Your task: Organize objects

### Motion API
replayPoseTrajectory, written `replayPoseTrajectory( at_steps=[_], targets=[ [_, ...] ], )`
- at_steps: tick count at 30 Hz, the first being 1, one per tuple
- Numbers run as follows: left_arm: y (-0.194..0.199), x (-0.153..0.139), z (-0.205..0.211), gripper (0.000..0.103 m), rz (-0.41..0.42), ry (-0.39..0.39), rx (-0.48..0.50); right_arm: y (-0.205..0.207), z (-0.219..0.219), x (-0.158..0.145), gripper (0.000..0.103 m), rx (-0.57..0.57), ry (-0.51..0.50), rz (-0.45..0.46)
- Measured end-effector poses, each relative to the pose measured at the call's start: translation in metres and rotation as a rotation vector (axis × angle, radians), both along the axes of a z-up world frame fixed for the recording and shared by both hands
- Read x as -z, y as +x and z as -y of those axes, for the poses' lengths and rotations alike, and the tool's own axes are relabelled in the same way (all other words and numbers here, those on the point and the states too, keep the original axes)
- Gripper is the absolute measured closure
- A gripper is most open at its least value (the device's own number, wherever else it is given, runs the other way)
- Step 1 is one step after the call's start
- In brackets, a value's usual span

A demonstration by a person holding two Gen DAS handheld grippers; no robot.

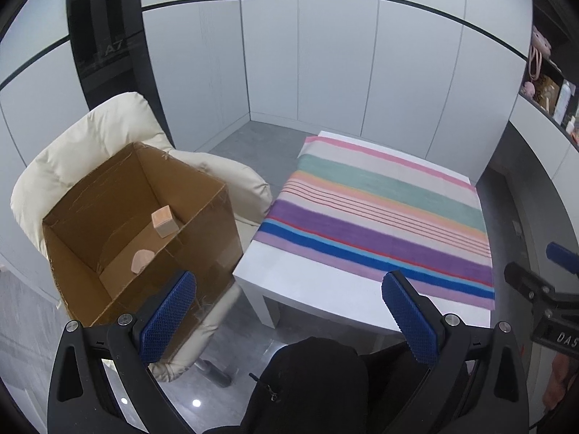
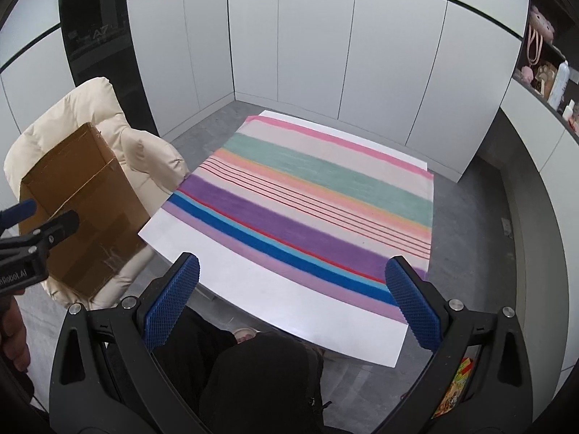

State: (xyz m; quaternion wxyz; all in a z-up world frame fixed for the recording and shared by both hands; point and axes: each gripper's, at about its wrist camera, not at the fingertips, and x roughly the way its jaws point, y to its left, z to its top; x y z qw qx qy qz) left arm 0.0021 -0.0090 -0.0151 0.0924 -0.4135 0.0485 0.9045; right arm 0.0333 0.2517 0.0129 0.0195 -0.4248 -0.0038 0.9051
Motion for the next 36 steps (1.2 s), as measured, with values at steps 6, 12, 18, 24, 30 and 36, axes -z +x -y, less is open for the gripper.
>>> replayPoseTrajectory(
  at_steps=[6, 12, 18, 24, 30, 36],
  targets=[
    [0.002, 0.0, 0.002, 0.0, -0.007, 0.006, -0.008, 0.0, 0.002, 0.0, 0.0, 0.0, 0.017, -0.005],
    [0.002, -0.003, 0.005, 0.0, -0.019, 0.022, -0.017, -0.001, 0.005, 0.002, 0.0, -0.009, 0.024, -0.003],
    [0.002, -0.002, 0.007, 0.0, -0.012, 0.021, -0.018, -0.002, 0.008, 0.002, 0.0, -0.012, 0.028, -0.005],
    [0.002, -0.003, 0.008, 0.0, -0.012, 0.02, -0.02, -0.003, 0.011, 0.002, 0.0, -0.023, 0.029, -0.006],
    [0.004, -0.003, 0.011, 0.0, -0.018, 0.016, -0.017, -0.004, 0.015, 0.002, 0.0, -0.032, 0.029, -0.005],
    [0.005, -0.004, 0.011, 0.0, -0.022, 0.01, -0.019, -0.005, 0.02, 0.001, 0.0, -0.041, 0.029, -0.009]
  ],
)
